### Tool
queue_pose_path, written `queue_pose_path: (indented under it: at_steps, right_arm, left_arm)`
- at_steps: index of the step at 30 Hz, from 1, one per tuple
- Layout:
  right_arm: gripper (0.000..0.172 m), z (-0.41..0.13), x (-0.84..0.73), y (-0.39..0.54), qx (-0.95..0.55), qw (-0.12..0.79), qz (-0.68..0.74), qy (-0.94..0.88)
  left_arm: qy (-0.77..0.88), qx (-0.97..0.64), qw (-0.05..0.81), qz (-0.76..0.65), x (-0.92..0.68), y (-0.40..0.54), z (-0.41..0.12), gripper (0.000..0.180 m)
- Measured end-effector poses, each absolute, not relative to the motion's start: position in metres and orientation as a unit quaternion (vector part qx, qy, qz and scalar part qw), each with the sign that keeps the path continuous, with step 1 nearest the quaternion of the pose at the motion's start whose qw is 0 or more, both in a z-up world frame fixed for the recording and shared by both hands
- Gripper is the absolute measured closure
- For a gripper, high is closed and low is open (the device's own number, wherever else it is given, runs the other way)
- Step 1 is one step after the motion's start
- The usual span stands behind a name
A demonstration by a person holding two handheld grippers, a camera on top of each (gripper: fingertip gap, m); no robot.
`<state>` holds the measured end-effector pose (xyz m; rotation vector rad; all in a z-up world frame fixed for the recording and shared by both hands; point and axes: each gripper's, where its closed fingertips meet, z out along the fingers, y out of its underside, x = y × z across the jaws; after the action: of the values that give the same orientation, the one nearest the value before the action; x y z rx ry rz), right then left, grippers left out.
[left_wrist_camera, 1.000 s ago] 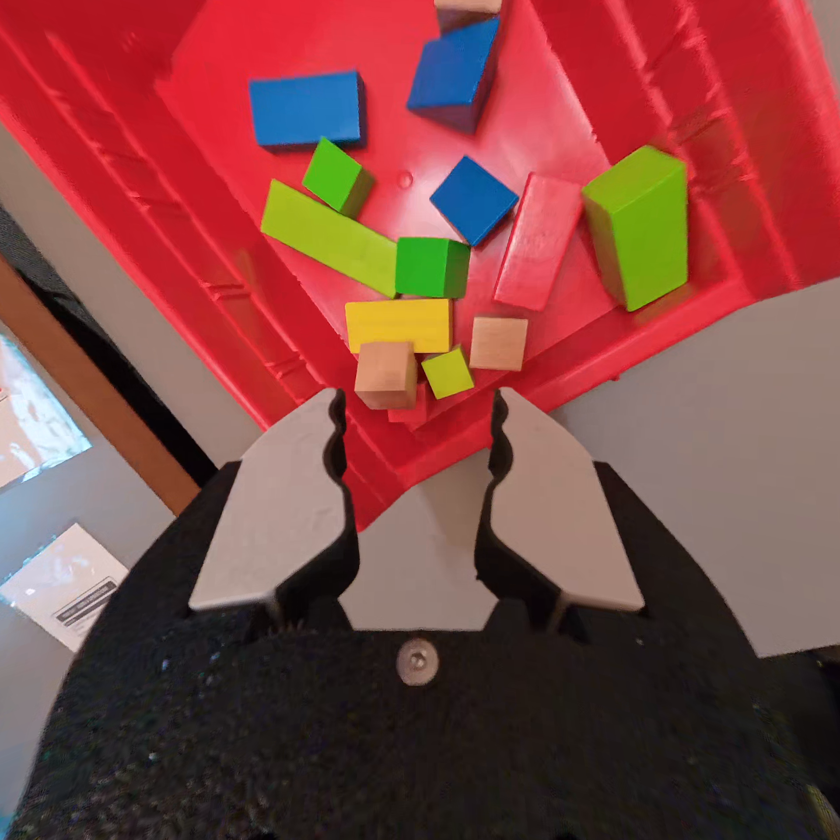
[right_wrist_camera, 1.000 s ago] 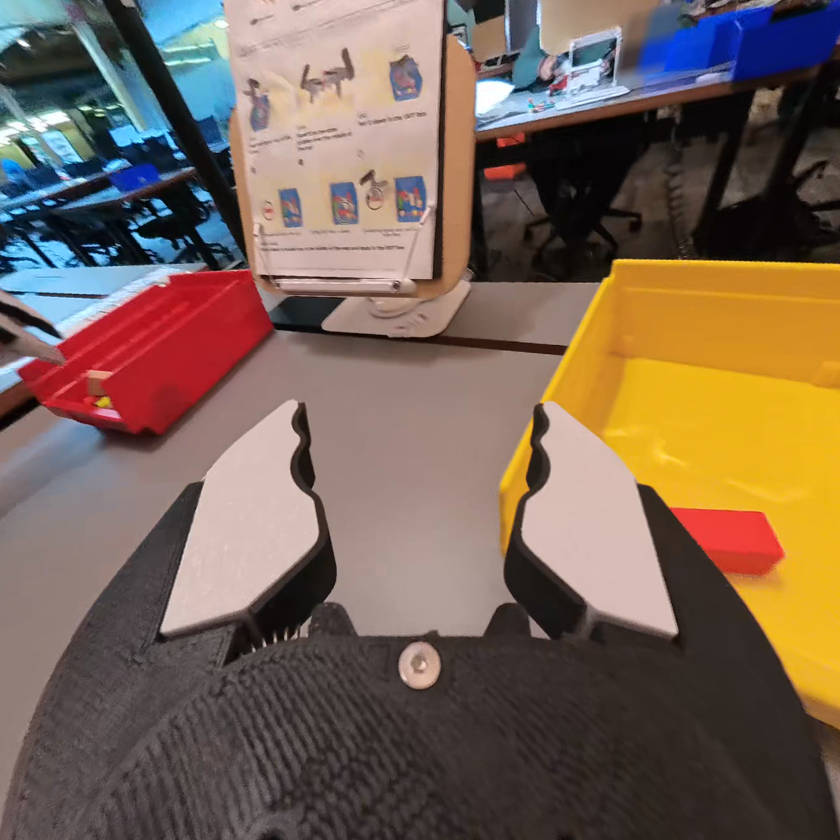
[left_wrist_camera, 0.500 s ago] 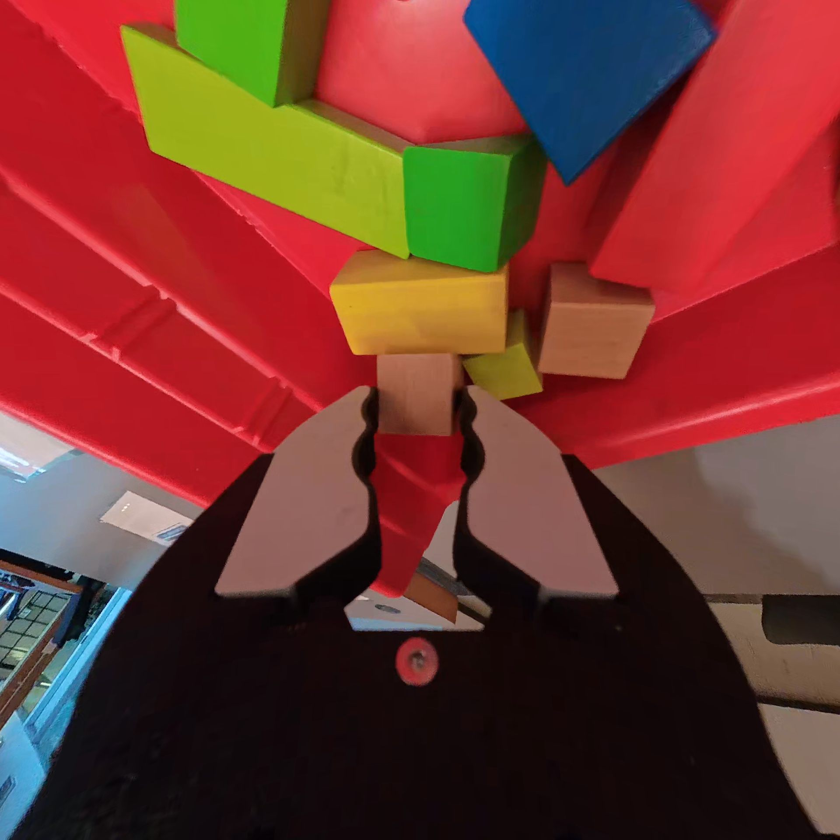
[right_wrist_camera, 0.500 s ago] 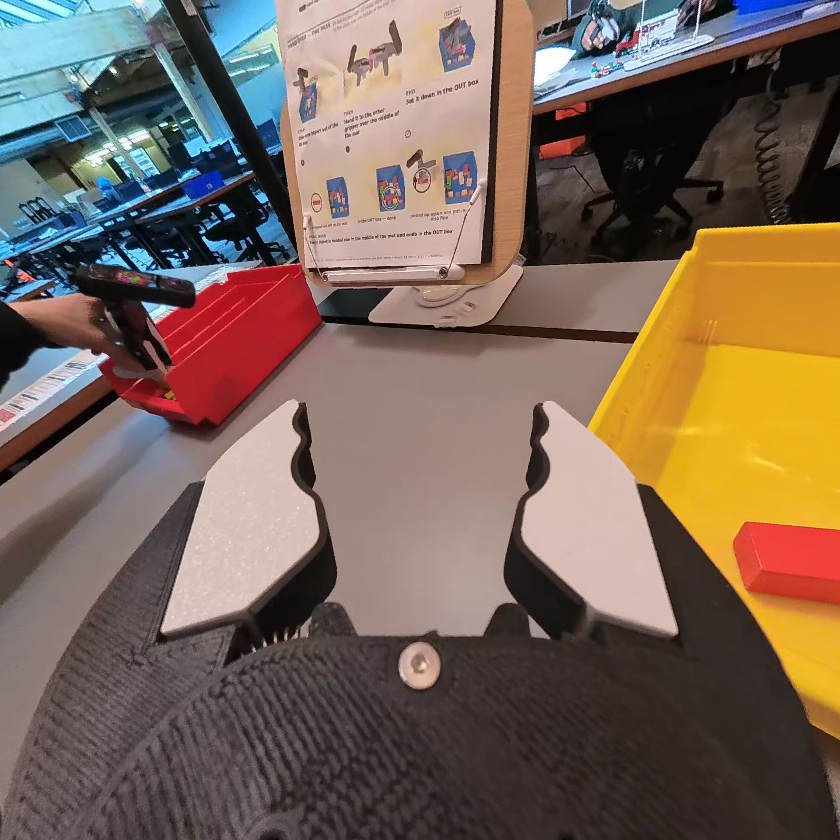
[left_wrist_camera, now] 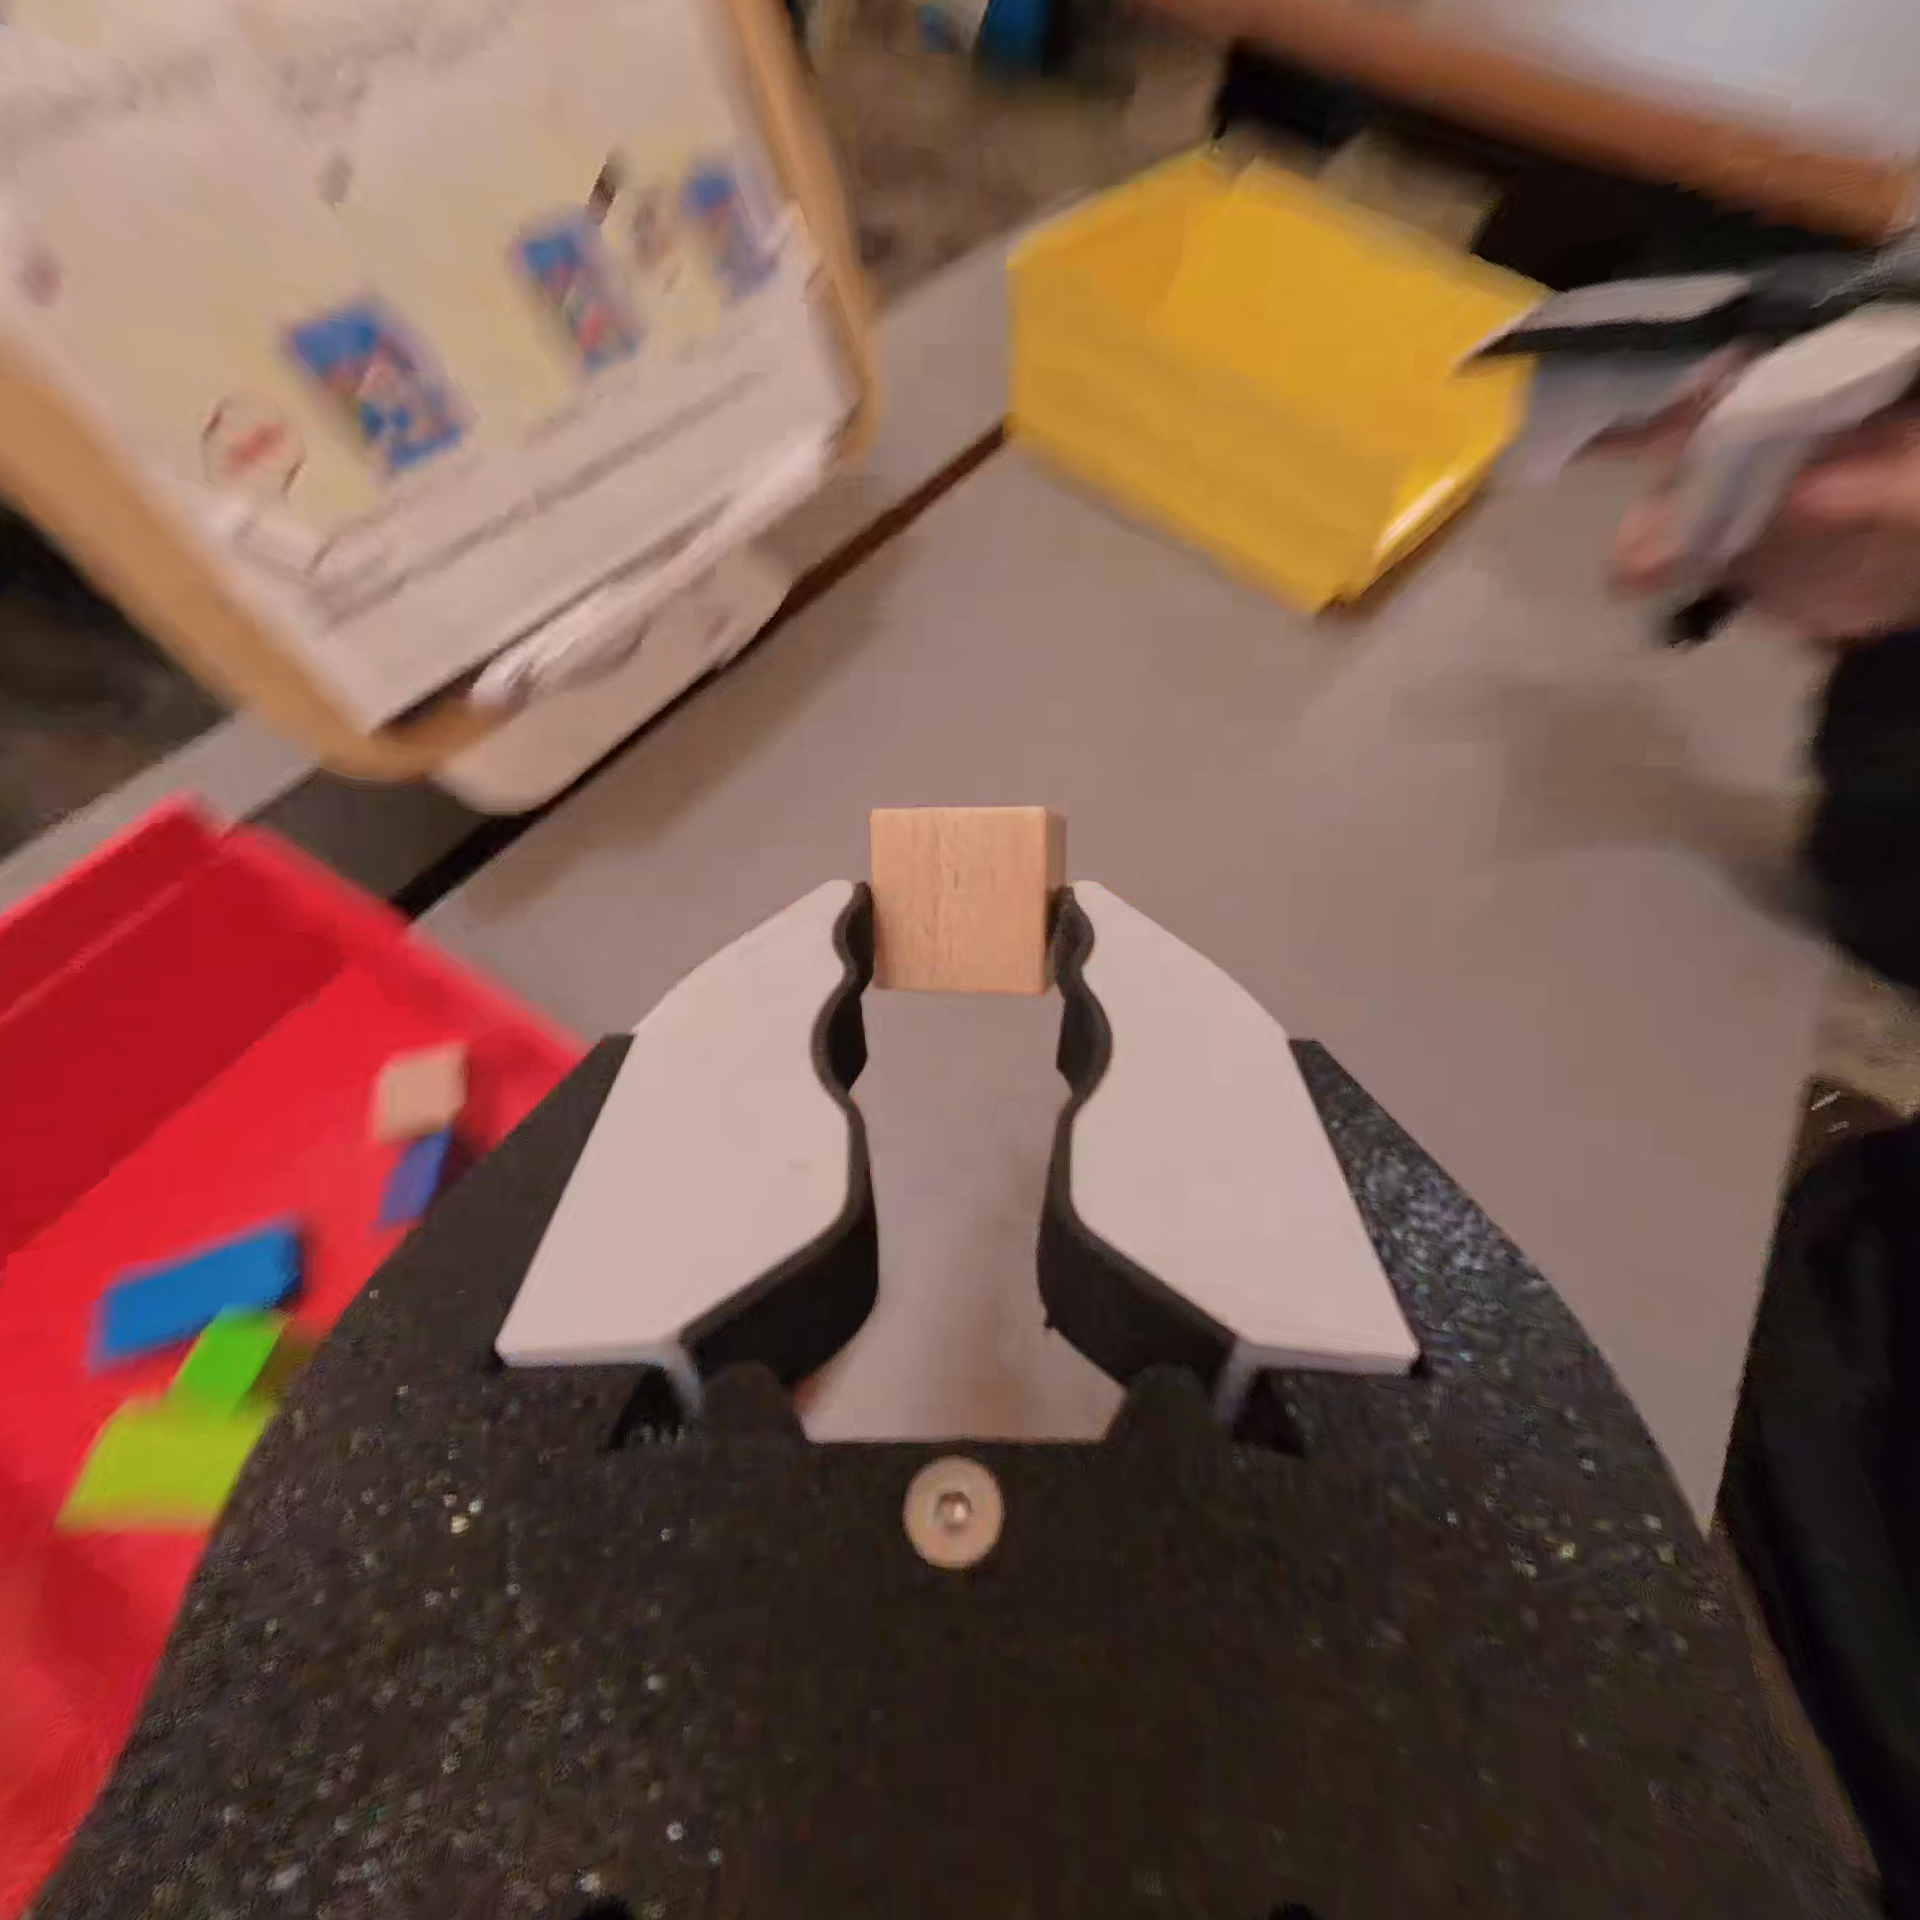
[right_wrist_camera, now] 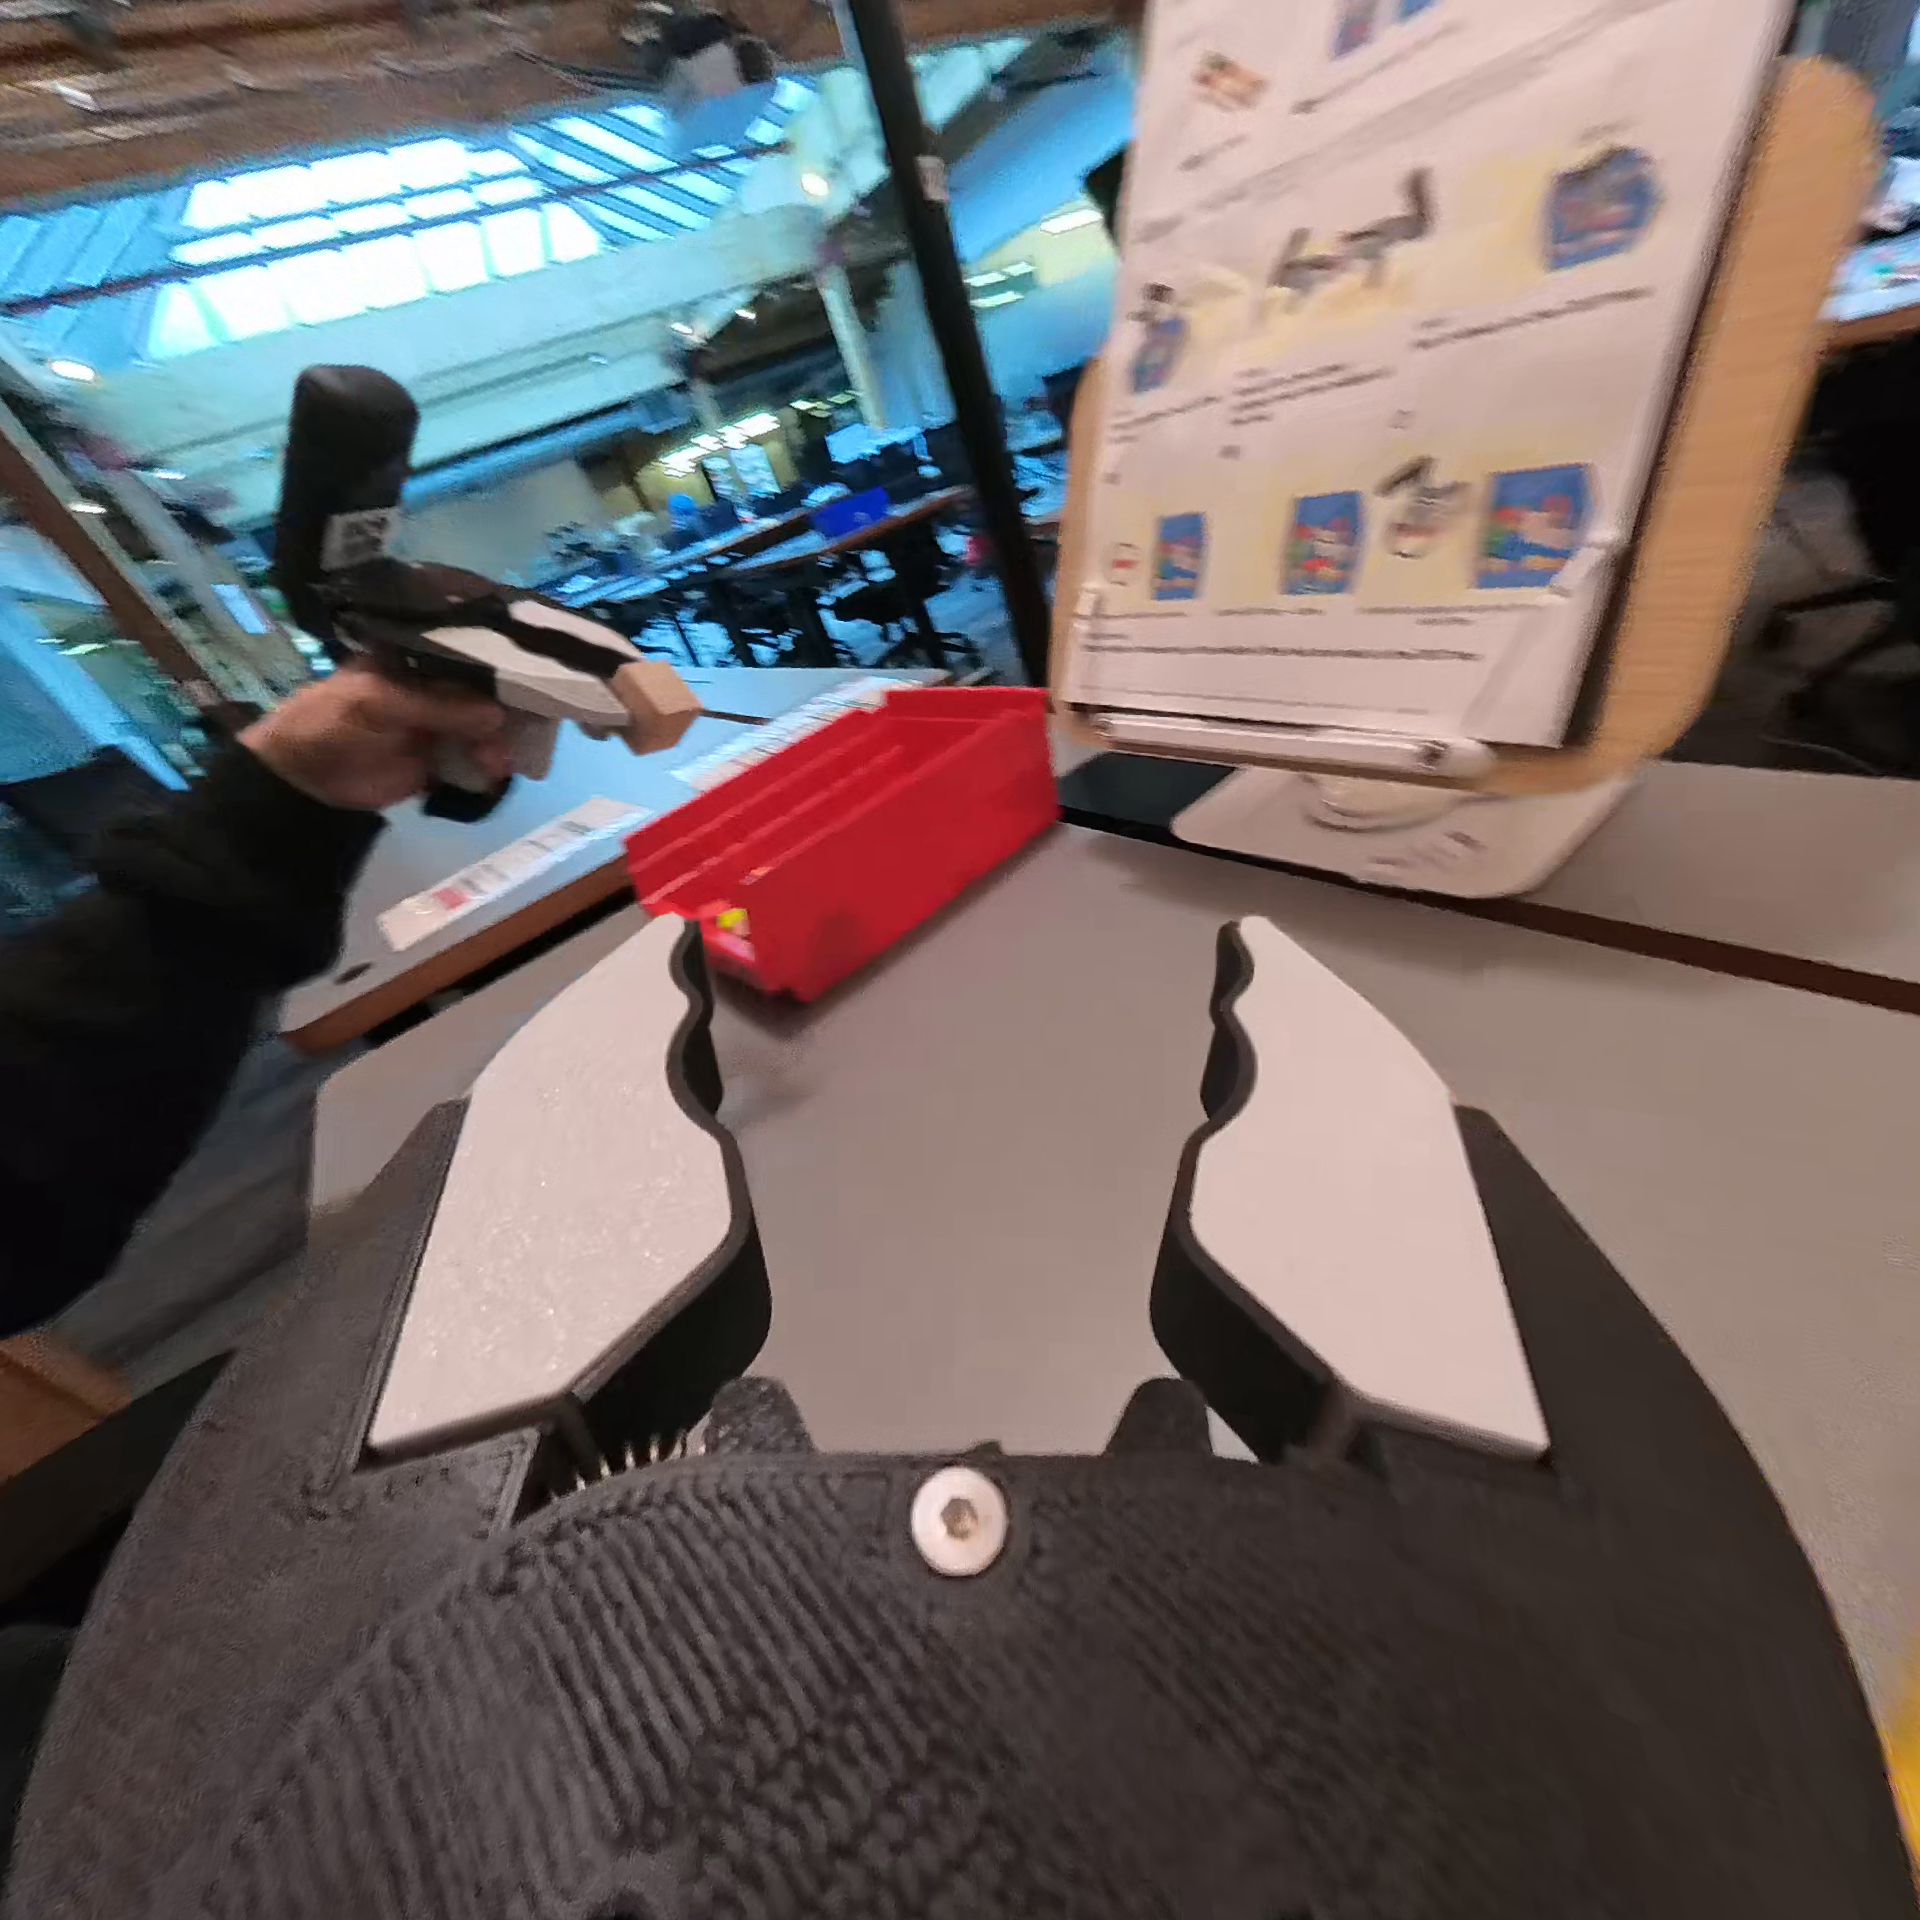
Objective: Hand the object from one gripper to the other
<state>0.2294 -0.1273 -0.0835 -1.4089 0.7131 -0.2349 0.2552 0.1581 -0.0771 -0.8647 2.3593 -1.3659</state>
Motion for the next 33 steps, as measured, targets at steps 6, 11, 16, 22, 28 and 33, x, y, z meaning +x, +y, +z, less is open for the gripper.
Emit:
queue_pose_path:
  at_steps: [6,11,16,22,28,33]
  right_arm:
    - [0.095,-0.059,0.185,-0.064,-0.629,0.75,-0.045,0.199]
    - [0.113,-0.043,0.153,-0.038,-0.609,0.783,-0.013,0.125]
    - [0.123,-0.046,0.144,-0.03,-0.617,0.78,-0.004,0.104]
    - [0.138,-0.042,0.137,-0.031,-0.601,0.794,0.026,0.083]
    - [0.138,-0.048,0.145,-0.038,-0.626,0.775,-0.027,0.08]
    - [0.138,-0.053,0.204,-0.11,-0.626,0.737,-0.158,0.202]
  left_arm:
    - [0.731,-0.187,0.081,-0.651,0.192,0.055,-0.049,0.148]
    - [0.712,-0.134,0.066,-0.686,0.161,-0.003,-0.056,0.148]
    - [0.719,-0.096,0.08,-0.684,0.143,-0.035,-0.06,0.148]
    - [0.708,-0.08,0.092,-0.695,0.137,-0.043,-0.055,0.148]
    - [0.703,-0.109,0.074,-0.699,0.143,-0.045,-0.065,0.138]
    - [0.716,-0.15,0.089,-0.676,0.152,-0.036,-0.083,0.123]
